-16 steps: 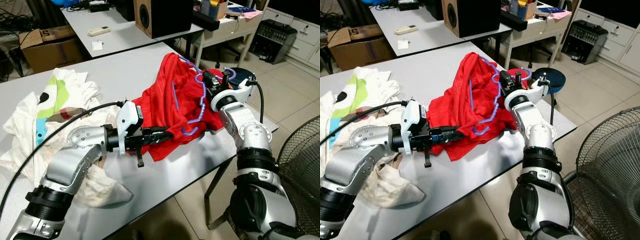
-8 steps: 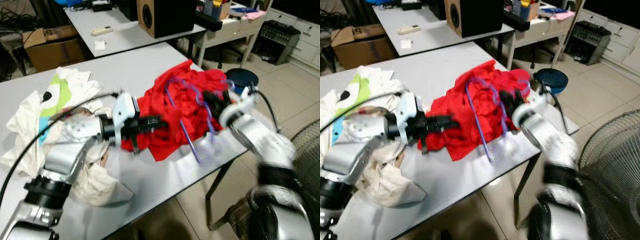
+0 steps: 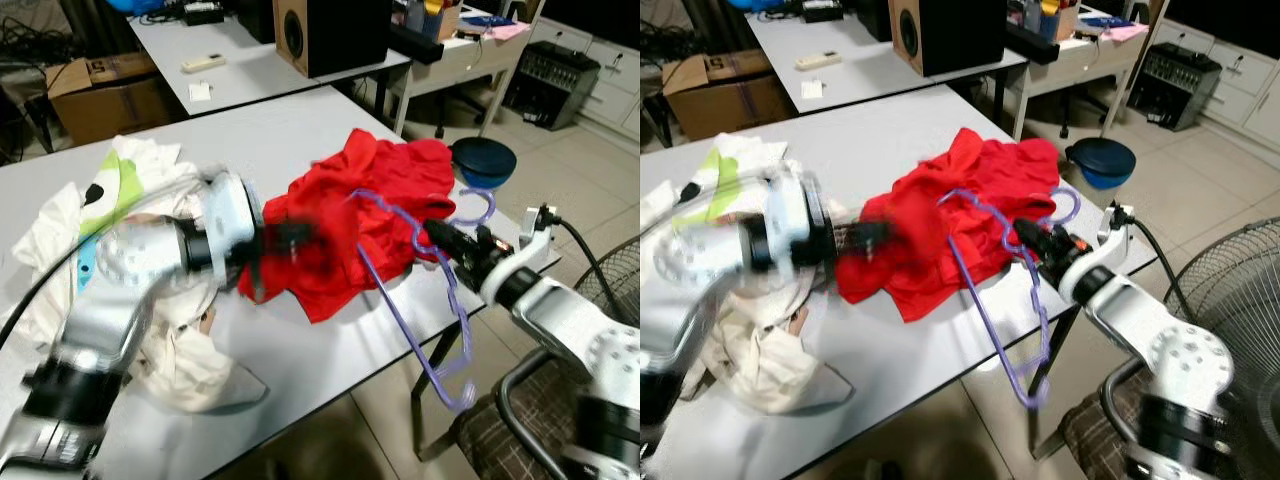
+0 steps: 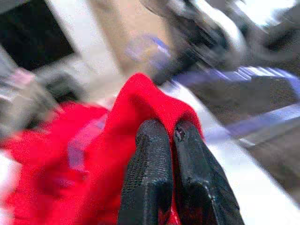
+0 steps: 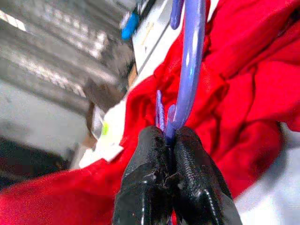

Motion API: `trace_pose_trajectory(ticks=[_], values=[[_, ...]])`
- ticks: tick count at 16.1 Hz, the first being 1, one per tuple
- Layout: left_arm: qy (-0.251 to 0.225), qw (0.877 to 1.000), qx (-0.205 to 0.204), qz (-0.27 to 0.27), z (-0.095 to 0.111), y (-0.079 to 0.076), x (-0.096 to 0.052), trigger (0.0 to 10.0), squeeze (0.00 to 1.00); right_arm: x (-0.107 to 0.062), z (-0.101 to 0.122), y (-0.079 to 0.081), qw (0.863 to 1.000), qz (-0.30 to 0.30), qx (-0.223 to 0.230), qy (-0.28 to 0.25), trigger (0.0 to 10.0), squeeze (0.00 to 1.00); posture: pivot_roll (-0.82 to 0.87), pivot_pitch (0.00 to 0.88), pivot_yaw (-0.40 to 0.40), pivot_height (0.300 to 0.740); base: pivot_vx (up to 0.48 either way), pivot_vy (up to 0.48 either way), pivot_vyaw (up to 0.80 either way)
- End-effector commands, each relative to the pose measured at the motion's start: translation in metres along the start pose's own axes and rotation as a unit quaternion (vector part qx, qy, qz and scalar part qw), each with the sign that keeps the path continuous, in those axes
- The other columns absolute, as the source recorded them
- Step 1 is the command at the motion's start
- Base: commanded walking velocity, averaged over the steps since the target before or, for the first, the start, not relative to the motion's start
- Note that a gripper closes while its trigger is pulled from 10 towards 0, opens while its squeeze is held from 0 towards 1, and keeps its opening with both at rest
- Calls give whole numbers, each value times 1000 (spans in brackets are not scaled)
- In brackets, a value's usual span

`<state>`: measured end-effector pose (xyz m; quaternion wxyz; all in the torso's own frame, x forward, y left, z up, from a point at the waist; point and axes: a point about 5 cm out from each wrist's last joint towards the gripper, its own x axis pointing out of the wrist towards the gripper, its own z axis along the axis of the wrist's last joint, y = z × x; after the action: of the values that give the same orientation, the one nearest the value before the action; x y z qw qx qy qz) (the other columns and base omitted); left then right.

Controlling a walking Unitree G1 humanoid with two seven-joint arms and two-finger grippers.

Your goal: Hang hanger

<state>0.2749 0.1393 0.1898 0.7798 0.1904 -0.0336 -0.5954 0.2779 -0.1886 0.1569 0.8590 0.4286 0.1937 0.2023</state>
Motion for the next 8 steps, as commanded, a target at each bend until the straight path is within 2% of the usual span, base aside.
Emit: trace_pose_trajectory(ticks=[1, 4, 7, 8], values=[[15, 999, -3, -37, -3, -9, 4, 0, 0, 1, -1, 2, 1000, -5, -20, 13, 10000, 0, -28, 0, 20, 740, 0, 0, 0], [36, 998, 2, -50, -14, -18, 6, 0, 0, 7, 9, 1, 999, -6, -23, -22, 10000, 0, -31, 0, 23, 740, 0, 0, 0], [75, 996, 6, -41, -23, -19, -2, 0, 0, 7, 21, 13, 996, 51, -30, -69, 10000, 0, -23, 0, 13, 740, 0, 0, 0], [90, 996, -5, 18, -31, -9, -12, 10000, 0, -3, 21, 22, 991, 97, -46, -83, 10000, 0, -20, 0, 8, 740, 0, 0, 0]])
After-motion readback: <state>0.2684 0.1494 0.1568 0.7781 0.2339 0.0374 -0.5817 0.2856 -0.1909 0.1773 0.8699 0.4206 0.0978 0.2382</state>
